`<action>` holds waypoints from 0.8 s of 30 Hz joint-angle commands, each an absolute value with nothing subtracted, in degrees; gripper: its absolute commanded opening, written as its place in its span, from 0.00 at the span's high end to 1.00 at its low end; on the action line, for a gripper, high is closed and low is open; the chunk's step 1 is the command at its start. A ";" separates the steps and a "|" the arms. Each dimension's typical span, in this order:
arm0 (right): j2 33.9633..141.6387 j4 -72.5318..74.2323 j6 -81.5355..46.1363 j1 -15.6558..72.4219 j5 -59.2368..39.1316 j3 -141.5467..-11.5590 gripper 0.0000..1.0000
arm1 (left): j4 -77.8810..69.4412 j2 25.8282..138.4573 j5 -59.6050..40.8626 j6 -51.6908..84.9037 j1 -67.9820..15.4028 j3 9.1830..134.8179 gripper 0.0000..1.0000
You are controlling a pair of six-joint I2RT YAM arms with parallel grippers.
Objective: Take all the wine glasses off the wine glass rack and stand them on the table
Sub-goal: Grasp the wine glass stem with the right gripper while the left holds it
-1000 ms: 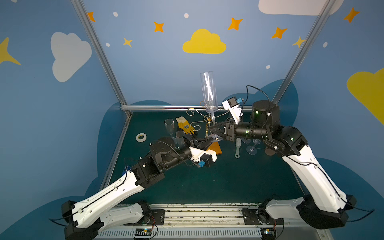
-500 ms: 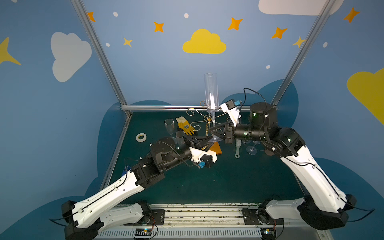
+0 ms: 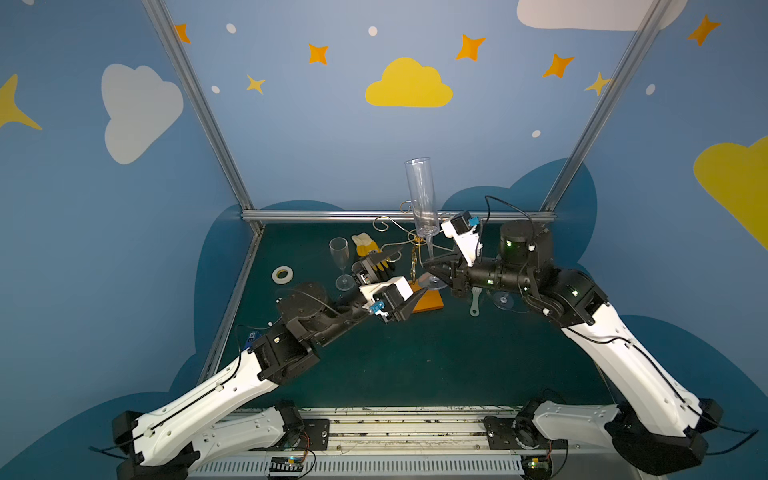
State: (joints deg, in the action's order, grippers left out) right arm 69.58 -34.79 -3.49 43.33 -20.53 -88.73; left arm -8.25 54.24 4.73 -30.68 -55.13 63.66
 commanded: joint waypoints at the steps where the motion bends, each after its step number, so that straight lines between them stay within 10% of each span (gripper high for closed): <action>1: 67.67 -27.55 4.77 43.19 -23.19 -88.00 1.00 | -12.15 53.18 7.37 -17.58 -55.05 65.38 0.11; 24: 61.35 -20.63 7.33 57.26 -16.24 -75.03 1.00 | -7.98 46.70 2.80 10.44 -51.95 66.01 0.06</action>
State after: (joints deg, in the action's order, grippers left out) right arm 62.61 -23.31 6.52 55.77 -18.98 -75.02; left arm -7.68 46.76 4.95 6.07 -53.08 64.95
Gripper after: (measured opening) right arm 0.085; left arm 0.937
